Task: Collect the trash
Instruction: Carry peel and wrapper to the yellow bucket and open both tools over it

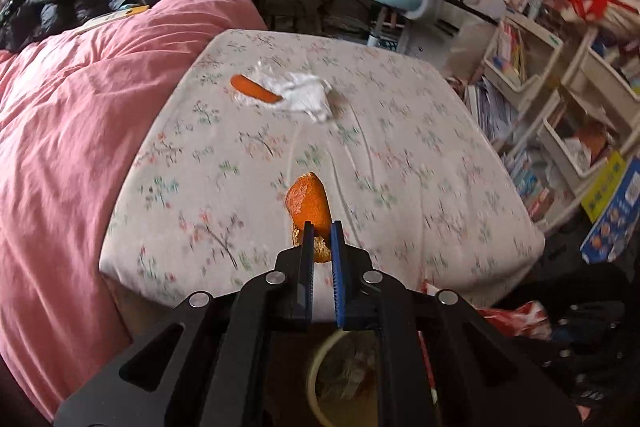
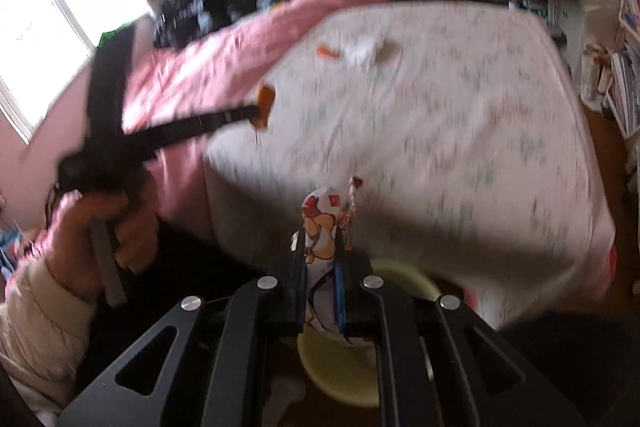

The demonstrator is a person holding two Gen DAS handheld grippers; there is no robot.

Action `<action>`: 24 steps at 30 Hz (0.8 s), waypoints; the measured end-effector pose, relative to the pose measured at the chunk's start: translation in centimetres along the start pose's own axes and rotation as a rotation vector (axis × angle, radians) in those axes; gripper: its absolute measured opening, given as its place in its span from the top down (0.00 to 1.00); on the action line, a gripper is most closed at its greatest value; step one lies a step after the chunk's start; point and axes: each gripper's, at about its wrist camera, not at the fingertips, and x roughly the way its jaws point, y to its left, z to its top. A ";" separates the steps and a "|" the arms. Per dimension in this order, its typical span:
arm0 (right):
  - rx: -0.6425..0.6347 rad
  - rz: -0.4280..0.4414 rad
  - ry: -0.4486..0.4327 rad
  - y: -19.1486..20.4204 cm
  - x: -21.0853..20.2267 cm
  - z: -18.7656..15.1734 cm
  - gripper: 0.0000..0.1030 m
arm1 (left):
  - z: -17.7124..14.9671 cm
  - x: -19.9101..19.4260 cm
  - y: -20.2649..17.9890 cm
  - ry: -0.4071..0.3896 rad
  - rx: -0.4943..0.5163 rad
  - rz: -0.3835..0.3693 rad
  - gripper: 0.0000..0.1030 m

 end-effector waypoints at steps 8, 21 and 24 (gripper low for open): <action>0.098 -0.056 -0.091 -2.4 0.3 -0.5 0.32 | -4.5 0.1 -2.6 0.095 0.028 -0.019 0.92; 0.163 -0.132 -0.365 -3.1 -3.4 -1.1 0.17 | -8.3 -0.2 -6.2 0.115 0.156 0.056 0.30; 0.156 -0.140 -0.354 -3.1 -3.1 -1.3 0.17 | -7.4 -1.3 -5.8 0.041 0.140 0.094 0.28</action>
